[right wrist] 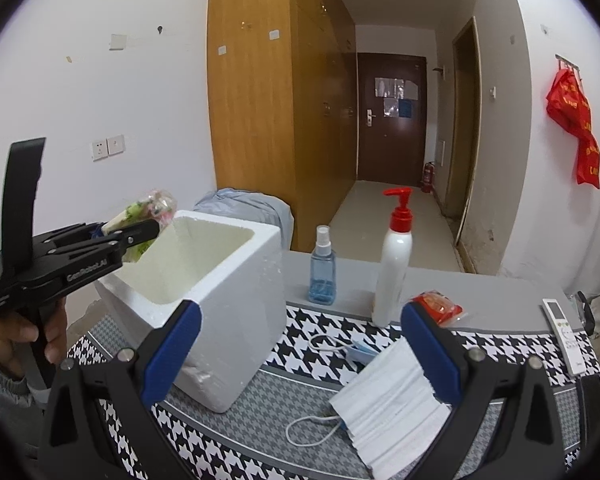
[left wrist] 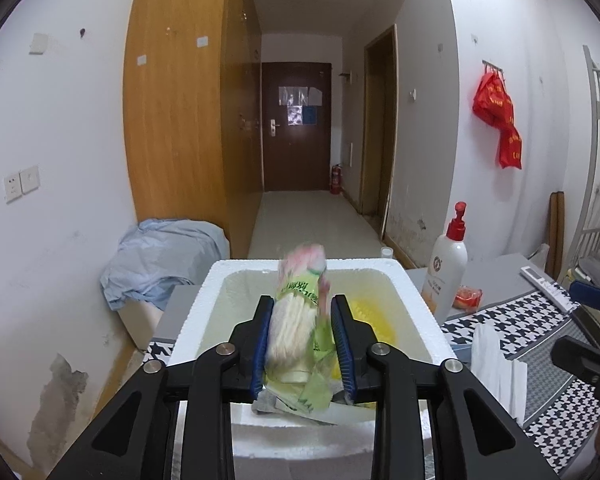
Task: Organize soft objects
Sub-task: 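Lower the left gripper over the box and release the mushroom bag inside, then move both grippers back from the box toward the white face masks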
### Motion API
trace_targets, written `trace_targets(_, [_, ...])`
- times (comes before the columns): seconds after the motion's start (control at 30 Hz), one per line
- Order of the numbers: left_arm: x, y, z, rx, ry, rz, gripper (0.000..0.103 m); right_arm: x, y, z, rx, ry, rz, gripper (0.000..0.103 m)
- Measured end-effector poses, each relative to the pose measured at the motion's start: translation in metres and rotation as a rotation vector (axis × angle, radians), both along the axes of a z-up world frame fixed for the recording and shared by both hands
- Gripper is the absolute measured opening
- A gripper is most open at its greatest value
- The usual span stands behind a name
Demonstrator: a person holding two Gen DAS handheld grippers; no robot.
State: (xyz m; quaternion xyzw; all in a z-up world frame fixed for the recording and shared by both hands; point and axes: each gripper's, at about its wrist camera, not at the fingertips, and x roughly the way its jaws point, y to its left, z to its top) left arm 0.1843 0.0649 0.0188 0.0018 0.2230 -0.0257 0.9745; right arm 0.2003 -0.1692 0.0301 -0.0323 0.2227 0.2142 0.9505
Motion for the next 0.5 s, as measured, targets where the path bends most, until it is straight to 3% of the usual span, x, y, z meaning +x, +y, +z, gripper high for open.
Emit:
trace_targets(0.03, [0.001,0.001,0.000,0.000,0.004,-0.003,0.042,-0.001,-0.001,0.000,0.000,-0.001,-0.003,0.101])
trace_targets(0.07, [0.001,0.002,0.000,0.001,0.004,-0.009,0.060,-0.001,-0.003,0.000,0.001,-0.002,-0.004,0.101])
trace_targets(0.13, [-0.001,0.002,-0.001,0.000,-0.007,-0.008,0.081,-0.001,-0.006,0.000,0.016,0.004,-0.017,0.101])
trace_targets(0.23, [-0.006,-0.001,-0.001,0.007,-0.022,-0.004,0.099,-0.001,-0.011,-0.001,0.026,0.012,-0.016,0.101])
trace_targets(0.5, [-0.022,-0.013,0.005,0.024,-0.052,-0.025,0.102,-0.007,-0.013,-0.001,0.012,-0.003,-0.012,0.101])
